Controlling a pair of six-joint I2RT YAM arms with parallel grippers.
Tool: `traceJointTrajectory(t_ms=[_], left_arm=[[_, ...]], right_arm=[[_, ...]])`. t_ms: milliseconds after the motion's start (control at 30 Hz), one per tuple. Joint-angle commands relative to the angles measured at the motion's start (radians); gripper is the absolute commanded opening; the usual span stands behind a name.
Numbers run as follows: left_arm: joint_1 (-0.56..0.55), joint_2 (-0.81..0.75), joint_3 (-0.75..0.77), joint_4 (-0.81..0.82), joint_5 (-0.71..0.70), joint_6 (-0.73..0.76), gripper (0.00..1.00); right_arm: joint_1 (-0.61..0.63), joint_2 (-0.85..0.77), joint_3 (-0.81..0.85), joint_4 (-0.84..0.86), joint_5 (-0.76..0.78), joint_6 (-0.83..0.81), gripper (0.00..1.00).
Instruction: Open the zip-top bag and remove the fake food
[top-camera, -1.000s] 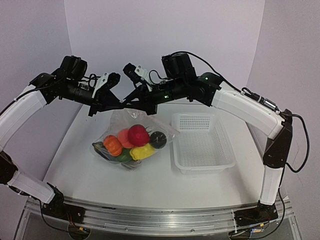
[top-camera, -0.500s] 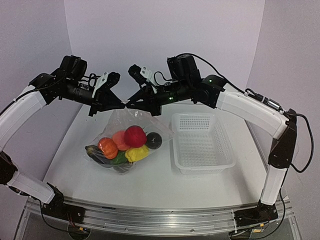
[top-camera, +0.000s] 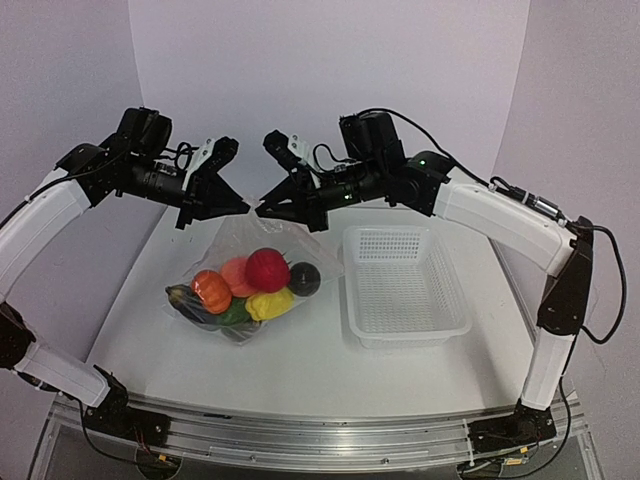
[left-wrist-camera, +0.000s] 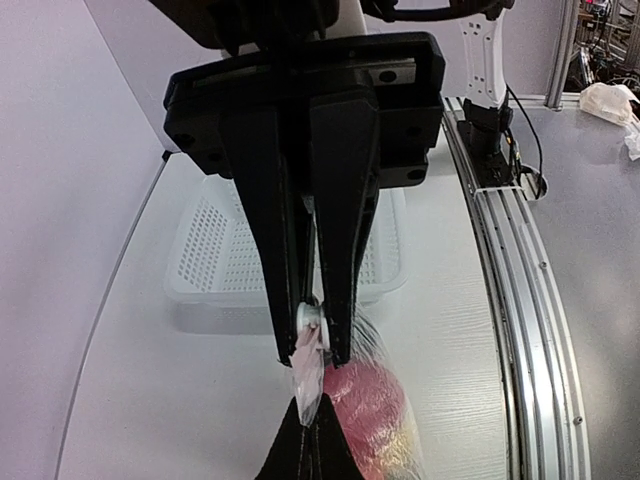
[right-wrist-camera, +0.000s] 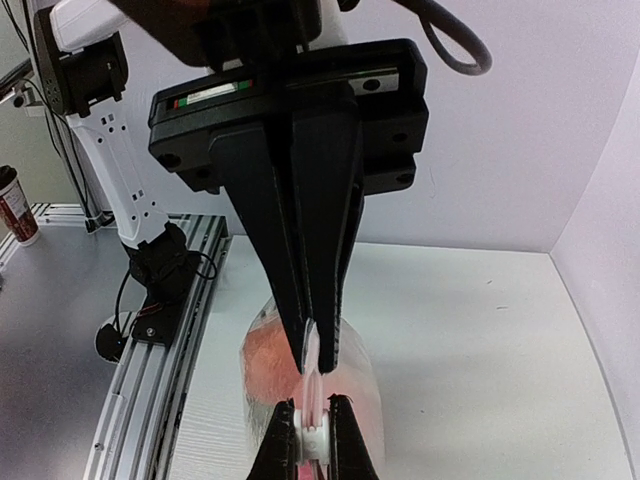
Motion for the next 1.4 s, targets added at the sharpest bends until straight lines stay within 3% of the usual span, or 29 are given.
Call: traceJointTrajectory(t_ms=[0,1367], left_arm=[[0.030,-0.036,0.137,0.037,0.040,0.011,0.00],[0.088,0.028,0.358,-0.204,0.027,0.227,0.00]], right_arm=[[-0.052,-0.002,-0.052,-0.140,-0.003,-0.023,0.00],[-0.204,-0.030,-0.422,-0.066,0.031,0.058,0.00]])
